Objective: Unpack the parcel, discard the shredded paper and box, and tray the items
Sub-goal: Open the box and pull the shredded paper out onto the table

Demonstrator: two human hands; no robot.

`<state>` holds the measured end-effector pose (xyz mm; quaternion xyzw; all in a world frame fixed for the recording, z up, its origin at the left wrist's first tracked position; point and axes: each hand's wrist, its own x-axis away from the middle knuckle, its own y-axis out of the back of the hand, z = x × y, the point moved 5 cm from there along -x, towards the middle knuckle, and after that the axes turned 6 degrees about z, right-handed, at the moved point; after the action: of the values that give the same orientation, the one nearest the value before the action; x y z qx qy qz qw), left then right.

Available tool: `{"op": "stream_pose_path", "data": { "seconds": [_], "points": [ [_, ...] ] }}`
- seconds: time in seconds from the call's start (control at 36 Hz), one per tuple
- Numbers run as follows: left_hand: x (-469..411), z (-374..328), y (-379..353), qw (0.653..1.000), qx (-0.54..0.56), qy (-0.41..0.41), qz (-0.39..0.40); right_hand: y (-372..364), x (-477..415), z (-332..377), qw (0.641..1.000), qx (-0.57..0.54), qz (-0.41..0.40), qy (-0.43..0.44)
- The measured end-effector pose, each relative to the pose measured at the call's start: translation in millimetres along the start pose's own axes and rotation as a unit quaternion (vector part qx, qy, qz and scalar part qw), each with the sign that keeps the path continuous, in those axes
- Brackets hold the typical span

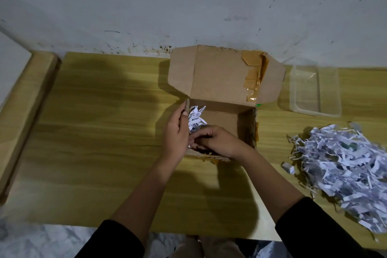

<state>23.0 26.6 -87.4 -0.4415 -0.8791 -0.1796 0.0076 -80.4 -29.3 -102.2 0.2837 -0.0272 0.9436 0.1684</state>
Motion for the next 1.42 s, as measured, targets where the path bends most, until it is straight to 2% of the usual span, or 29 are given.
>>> {"op": "stream_pose_path", "data": {
  "seconds": [0.11,0.17,0.28,0.33,0.5,0.56,0.61,0.72,0.83,1.22,1.42],
  "points": [
    [2.4,2.3,-2.7,1.000,0.018,0.007,0.008,9.4,0.0,-2.9,0.997,-0.042,-0.058,0.024],
    [2.4,2.3,-3.6,1.000,0.022,0.005,0.008,11.9,-0.1,-5.7,0.994,-0.090,-0.061,0.027],
    [2.5,2.4,0.0,1.000,0.019,-0.007,-0.001,1.2,0.0,-8.5,0.997,-0.068,0.038,-0.013],
    [1.4,6.2,-0.1,1.000,0.025,-0.001,0.003,-3.4,-2.2,-7.5,0.998,-0.033,0.049,-0.016],
    [-0.5,8.4,-2.5,1.000,0.026,-0.001,0.010,10.1,5.4,0.5,0.992,-0.063,-0.089,0.070],
    [-0.6,9.5,-3.1,1.000,0.024,0.003,0.012,22.0,14.2,2.2,0.979,0.008,-0.177,0.102],
    [-1.5,8.8,-7.1,1.000,0.027,0.005,0.014,35.1,20.1,-1.3,0.962,0.092,-0.240,0.091],
    [-2.4,8.4,-14.8,0.999,0.046,0.009,0.020,37.1,13.1,-10.4,0.969,0.161,-0.184,0.034],
    [-3.6,7.4,-21.1,0.999,0.037,0.000,0.022,29.3,-1.7,-7.8,0.968,0.190,-0.153,0.066],
    [-0.5,16.1,-34.2,0.998,0.014,0.013,0.055,23.2,-22.8,-4.1,0.954,0.214,-0.165,0.128],
    [-0.4,13.9,-49.1,0.999,0.022,0.012,0.026,29.8,-18.3,-10.9,0.948,0.225,-0.173,0.147]
  ]
}}
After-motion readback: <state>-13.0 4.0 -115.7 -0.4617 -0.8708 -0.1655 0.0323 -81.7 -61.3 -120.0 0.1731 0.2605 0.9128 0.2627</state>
